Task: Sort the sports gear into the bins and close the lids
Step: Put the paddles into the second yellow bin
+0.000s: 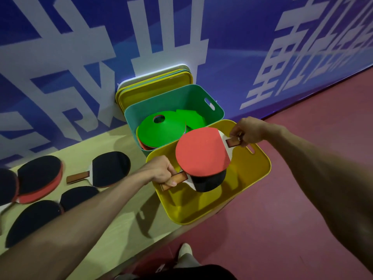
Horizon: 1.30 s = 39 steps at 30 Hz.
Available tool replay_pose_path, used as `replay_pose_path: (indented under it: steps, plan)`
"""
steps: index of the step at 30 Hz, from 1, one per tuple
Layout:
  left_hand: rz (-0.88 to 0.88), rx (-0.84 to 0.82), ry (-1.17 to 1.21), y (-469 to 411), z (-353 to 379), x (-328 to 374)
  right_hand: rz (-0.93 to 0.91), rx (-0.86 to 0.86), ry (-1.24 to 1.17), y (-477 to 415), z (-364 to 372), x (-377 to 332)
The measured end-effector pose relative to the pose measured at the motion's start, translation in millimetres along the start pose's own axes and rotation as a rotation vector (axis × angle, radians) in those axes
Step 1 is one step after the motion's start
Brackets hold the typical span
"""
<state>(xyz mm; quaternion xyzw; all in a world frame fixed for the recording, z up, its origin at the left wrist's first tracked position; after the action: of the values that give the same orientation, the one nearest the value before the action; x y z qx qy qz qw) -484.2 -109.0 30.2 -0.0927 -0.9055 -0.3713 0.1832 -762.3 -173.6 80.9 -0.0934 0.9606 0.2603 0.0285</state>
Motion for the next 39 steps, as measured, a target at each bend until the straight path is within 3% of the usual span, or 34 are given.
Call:
replay_pose_path:
  steps: [13, 27, 32, 39]
  plan:
    - [0.046, 0.116, -0.205, -29, 10, -9, 0.004, -0.161, 0.213, -9, 22, -14]
    - [0.180, 0.235, -0.022, -26, 2, -2, -0.008, -0.285, 0.138, -32, 82, -10]
    - [0.195, 0.287, 0.065, -27, 1, -2, 0.024, -0.202, -0.062, -41, 99, -17]
    - [0.245, 0.410, 0.169, -17, -10, -4, -0.051, -0.087, -0.121, -42, 77, -42]
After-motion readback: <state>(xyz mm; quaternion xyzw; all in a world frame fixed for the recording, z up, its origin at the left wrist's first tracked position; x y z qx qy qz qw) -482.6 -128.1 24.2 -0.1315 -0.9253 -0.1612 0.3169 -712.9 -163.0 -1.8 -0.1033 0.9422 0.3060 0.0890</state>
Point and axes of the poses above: each hand's wrist, its own y-axis away from the middle knuckle, its own z-axis out of the palm, x = y × z, the point moved 4 cm from there along -y, towards the middle knuckle, and after that the axes turned 1 degree about z, right-handed, at the moved point
